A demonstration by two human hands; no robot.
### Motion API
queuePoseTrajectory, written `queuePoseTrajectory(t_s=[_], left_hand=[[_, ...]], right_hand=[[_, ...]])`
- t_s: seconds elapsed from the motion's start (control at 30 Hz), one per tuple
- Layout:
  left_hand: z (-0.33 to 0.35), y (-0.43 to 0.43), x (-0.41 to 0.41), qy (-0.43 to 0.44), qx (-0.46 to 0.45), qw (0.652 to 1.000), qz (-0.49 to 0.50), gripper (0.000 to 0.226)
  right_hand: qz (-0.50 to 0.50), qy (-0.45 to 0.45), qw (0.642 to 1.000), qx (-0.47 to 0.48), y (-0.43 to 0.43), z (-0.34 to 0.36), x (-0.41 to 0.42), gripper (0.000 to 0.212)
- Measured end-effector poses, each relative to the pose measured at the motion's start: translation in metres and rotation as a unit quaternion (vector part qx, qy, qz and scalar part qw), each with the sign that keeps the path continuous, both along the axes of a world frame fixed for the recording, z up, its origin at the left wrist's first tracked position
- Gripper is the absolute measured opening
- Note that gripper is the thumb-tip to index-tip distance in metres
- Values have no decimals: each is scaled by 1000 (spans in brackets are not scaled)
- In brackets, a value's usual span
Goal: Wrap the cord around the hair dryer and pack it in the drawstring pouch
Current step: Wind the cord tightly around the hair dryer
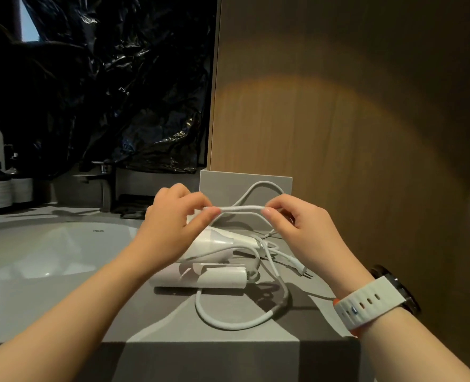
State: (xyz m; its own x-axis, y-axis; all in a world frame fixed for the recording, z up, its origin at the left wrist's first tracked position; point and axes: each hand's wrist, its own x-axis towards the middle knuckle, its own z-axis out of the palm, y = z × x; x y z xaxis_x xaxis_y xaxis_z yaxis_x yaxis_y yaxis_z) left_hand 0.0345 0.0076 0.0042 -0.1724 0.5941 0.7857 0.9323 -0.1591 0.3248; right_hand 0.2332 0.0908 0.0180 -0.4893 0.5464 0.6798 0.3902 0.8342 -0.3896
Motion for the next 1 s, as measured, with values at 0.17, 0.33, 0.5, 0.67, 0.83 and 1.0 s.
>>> queuePoseTrajectory(t_s=[0.17, 0.33, 0.5, 0.67, 0.83, 1.0], left_hand=[[15, -21, -14, -155, 32, 987, 30, 20], [9, -29, -17, 9, -150, 957, 248, 26], [0, -31, 6, 86, -251, 960, 91, 35], [-26, -26, 6, -140, -133, 980, -36, 32], [-32, -17, -4, -319, -30, 947, 4, 35], [-44, -14, 0, -33, -48, 977, 206, 28]], right_hand=[[-28, 33, 995, -89, 12, -11, 9, 31], [-66, 8, 997, -47, 8, -16, 1, 22], [-60, -57, 993, 79, -13, -16, -23, 22], [-26, -78, 996, 24, -13, -25, -24, 28], [-67, -39, 994, -82, 8, -31, 2, 40], [-84, -44, 994, -49, 11, -34, 9, 21]])
